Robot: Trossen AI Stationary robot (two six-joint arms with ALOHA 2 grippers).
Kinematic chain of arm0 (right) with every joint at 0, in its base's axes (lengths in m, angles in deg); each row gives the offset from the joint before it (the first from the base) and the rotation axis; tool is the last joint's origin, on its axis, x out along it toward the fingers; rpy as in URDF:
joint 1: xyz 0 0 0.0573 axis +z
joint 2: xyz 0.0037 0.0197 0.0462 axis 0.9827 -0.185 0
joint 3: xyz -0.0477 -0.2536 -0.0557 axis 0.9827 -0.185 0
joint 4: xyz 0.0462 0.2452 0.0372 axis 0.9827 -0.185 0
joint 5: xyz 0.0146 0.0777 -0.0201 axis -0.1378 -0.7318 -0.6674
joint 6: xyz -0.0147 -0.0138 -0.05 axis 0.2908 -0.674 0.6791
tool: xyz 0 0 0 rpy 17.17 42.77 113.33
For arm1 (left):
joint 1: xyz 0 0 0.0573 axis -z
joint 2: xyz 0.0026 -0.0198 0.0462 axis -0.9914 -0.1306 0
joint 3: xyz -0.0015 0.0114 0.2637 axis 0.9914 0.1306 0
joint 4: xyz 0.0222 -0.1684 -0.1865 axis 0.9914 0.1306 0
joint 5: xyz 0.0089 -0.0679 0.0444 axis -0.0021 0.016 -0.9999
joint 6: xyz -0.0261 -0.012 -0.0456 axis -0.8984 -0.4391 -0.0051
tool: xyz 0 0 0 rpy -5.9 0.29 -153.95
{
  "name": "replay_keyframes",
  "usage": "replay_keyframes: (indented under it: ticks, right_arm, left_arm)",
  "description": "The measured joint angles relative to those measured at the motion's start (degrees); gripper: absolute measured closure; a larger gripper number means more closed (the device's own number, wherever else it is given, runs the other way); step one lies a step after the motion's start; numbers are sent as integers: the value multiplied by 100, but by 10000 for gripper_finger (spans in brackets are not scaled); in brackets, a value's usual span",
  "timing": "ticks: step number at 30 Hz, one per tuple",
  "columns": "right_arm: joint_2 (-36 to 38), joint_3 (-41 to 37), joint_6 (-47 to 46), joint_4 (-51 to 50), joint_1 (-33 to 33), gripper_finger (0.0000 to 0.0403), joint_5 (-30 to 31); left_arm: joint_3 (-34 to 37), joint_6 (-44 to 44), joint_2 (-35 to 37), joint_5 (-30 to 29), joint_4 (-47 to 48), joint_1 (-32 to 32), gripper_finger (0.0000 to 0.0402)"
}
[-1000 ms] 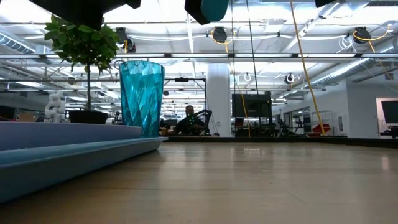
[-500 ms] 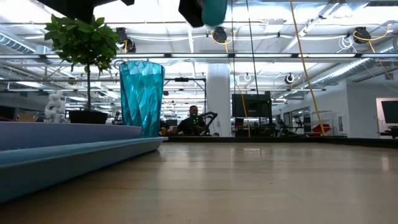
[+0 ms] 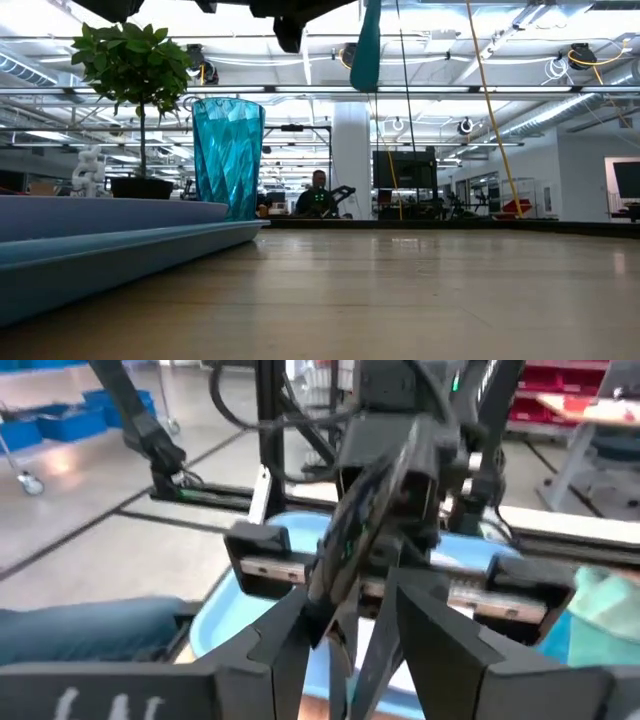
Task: Pick and place plate/cup/fork/spoon on tray
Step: Put the blue spoon to the right of the yellow fork on the blue tray
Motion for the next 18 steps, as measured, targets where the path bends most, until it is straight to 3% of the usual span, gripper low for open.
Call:
replay_keyframes:
  ticks: [7, 13, 18]
  right_arm:
    - [-119, -2, 131, 20, -46, 277, -4]
    - [-65, -2, 241, 1, -63, 351, -51]
    - [-65, -2, 355, -19, -70, 397, -11]
  left_arm:
    - [-1, 35, 0, -46, -1, -3, 390]
    - [-1, 23, 0, -45, -48, -5, 396]
    - [-2, -180, -2, 86, -43, -2, 374]
